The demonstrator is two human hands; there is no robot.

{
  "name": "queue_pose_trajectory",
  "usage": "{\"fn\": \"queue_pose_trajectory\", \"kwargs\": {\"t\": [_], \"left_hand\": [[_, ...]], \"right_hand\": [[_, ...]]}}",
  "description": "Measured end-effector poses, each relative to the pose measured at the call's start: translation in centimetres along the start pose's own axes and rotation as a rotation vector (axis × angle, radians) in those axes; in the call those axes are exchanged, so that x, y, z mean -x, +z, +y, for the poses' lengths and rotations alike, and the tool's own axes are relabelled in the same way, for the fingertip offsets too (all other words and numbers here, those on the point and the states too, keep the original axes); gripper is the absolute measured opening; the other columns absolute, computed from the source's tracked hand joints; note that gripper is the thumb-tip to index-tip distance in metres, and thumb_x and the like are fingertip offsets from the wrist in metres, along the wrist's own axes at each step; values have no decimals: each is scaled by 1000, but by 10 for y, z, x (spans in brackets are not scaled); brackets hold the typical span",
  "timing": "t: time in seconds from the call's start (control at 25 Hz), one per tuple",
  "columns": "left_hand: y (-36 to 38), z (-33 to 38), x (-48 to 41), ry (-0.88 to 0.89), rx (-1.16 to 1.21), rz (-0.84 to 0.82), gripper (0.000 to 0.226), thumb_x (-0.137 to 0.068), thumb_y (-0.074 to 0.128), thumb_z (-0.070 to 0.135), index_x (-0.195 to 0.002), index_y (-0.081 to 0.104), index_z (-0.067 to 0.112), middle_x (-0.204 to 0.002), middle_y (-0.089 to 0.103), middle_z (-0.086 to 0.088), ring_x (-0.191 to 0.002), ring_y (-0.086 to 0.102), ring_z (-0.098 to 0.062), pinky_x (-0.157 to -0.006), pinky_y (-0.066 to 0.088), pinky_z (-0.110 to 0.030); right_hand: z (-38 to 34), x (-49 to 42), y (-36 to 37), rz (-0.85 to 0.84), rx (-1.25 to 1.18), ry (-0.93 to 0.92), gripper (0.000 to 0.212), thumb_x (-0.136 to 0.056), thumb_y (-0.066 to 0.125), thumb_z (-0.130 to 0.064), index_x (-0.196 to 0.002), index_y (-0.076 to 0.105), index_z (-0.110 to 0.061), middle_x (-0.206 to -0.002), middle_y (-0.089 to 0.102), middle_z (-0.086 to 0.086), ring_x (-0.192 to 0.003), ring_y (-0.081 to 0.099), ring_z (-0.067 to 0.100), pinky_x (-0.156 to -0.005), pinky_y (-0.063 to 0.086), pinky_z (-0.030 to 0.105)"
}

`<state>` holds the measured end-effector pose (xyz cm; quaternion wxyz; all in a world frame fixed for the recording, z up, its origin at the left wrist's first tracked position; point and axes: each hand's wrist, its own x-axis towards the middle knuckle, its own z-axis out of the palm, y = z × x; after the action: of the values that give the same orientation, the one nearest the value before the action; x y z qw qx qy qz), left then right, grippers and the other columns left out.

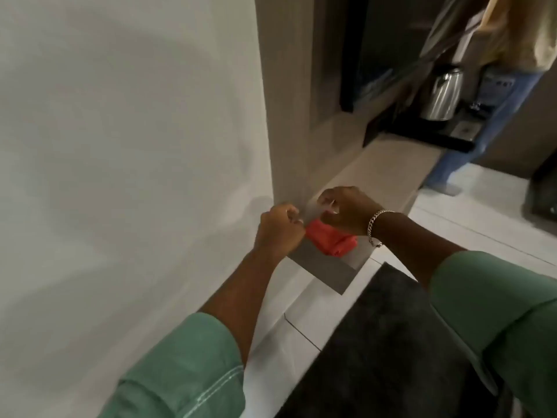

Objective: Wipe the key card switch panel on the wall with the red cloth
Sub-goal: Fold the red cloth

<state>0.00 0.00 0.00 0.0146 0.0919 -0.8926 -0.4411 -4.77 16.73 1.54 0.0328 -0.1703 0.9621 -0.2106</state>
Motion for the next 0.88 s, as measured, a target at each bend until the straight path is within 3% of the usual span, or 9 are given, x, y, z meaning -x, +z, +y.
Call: {"fn": "queue_pose_trajectory", "kwargs": {"t": [0.12, 0.2, 0.32, 0.4, 0.6, 0.72, 0.88], "left_hand": [[53, -14, -26, -260, 143, -136, 35, -83, 65, 21, -117, 64, 9, -118, 67, -13, -112, 61, -33, -99, 52, -41], [82, -18, -35, -461, 388, -248, 47, -87, 65, 19, -131, 54, 7, -124, 62, -13, -113, 59, -32, -96, 53, -46], [107, -20, -42, -646, 717, -162, 56, -88, 66, 14, -138, 43, 8, -120, 59, -11, -102, 57, -29, -80, 52, -43], [115, -24, -42, -721, 846, -82, 55, -84, 69, 12, -134, 46, 6, -122, 62, -17, -102, 63, -34, -78, 57, -45], [99, -34, -27, -688, 869, 29, 47, -76, 74, 10, -119, 59, 1, -114, 69, -21, -95, 67, -35, -87, 59, -55], [57, -36, -10, -565, 763, 104, 30, -76, 67, 8, -106, 65, 7, -104, 71, -15, -94, 68, -32, -86, 60, -53], [-38, -33, 31, -340, 744, 190, 10, -79, 64, 15, -89, 67, 15, -87, 73, -8, -83, 70, -27, -60, 59, -36]], "right_hand": [[44, -17, 34, -79, 69, 103, 49, -85, 66, -32, -132, 54, -21, -130, 58, 15, -120, 55, 37, -101, 49, 43], [65, -23, 61, -128, 104, 133, 59, -88, 64, -40, -141, 43, -25, -134, 53, 18, -122, 52, 41, -103, 49, 49], [79, -27, 86, -89, 99, 108, 51, -91, 60, -30, -139, 47, -22, -128, 54, 23, -115, 56, 43, -100, 50, 46], [82, -25, 94, -31, 23, 101, 43, -91, 59, -24, -134, 55, -23, -129, 55, 23, -113, 56, 41, -102, 48, 46], [61, -4, 103, 41, -122, 30, 41, -93, 58, -22, -134, 56, -18, -137, 53, 18, -122, 51, 39, -106, 47, 46], [14, 10, 101, 159, -83, -101, 49, -95, 56, -30, -141, 44, -19, -151, 40, 13, -136, 41, 35, -115, 37, 49], [-84, 32, 81, 204, -103, -399, 60, -91, 44, -35, -147, 38, -16, -162, 26, 13, -151, 22, 33, -122, 23, 56]]}}
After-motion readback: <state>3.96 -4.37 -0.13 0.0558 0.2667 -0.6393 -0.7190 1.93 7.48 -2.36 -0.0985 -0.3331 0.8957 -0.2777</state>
